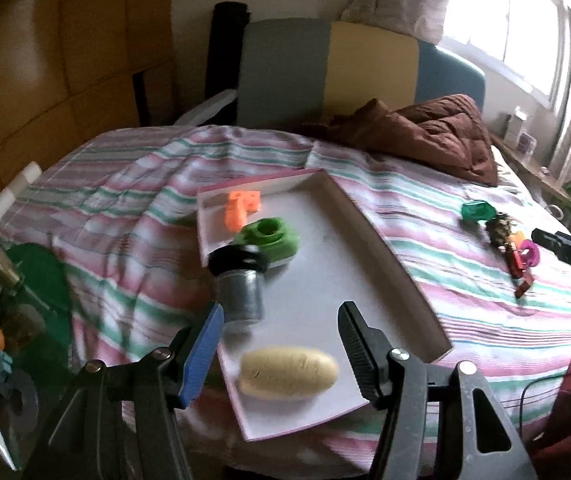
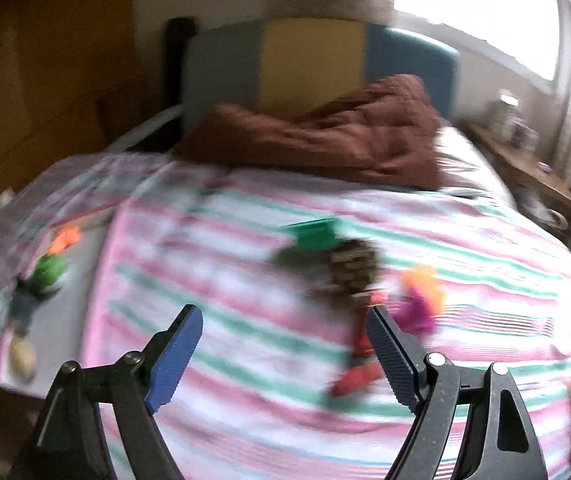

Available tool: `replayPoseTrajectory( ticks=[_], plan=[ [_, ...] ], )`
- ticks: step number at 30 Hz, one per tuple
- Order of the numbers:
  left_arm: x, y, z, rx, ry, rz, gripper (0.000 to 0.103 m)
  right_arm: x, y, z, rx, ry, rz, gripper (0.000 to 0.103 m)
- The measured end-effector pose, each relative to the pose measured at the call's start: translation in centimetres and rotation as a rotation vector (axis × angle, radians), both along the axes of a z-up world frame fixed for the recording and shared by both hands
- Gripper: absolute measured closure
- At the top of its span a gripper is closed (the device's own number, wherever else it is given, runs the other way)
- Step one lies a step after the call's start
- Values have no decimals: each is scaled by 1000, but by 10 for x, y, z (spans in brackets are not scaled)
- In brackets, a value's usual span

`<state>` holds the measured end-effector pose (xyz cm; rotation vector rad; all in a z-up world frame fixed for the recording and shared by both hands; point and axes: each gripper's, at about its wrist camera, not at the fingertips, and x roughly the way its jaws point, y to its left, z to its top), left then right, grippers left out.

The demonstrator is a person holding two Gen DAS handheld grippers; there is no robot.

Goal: Organize rigid objects
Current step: 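Move both tools back to the toy cluster and grasp the teal spool with the left tool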

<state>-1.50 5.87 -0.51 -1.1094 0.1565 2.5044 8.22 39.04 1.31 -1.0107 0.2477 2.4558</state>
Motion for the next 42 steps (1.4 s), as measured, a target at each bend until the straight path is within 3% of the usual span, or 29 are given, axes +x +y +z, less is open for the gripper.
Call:
replayPoseTrajectory(
  ticks=[6, 11, 13, 17, 24, 33, 36, 38, 42],
  plan=[
    [-4, 25, 1, 69, -81, -76, 42, 40, 85, -1, 0, 57, -297, 16],
    [1, 67, 4, 53, -92, -175, 42, 78, 132, -22, -135, 53, -520, 16],
    [2, 85, 2, 35, -100, -206, 42, 87, 144, -22, -208, 103, -555, 16],
    [-2, 121, -3, 23, -133, -262, 42, 89, 149, -21, -251, 121, -558, 15],
    [-16, 190, -7, -83, -76, -399, 42, 82, 139, -23, -291, 130, -505, 13],
    [-44, 280, -10, -121, -23, -602, 42, 87, 142, -22, -363, 173, -496, 10],
    [-56, 311, -19, -139, -53, -673, 42, 86, 143, -23, -382, 174, -494, 10],
    [-64, 329, -25, -170, -81, -704, 42, 86, 143, -25, -401, 177, -488, 10],
    [-79, 359, -41, -246, -58, -742, 42, 84, 144, -27, -431, 178, -477, 9]
  ],
)
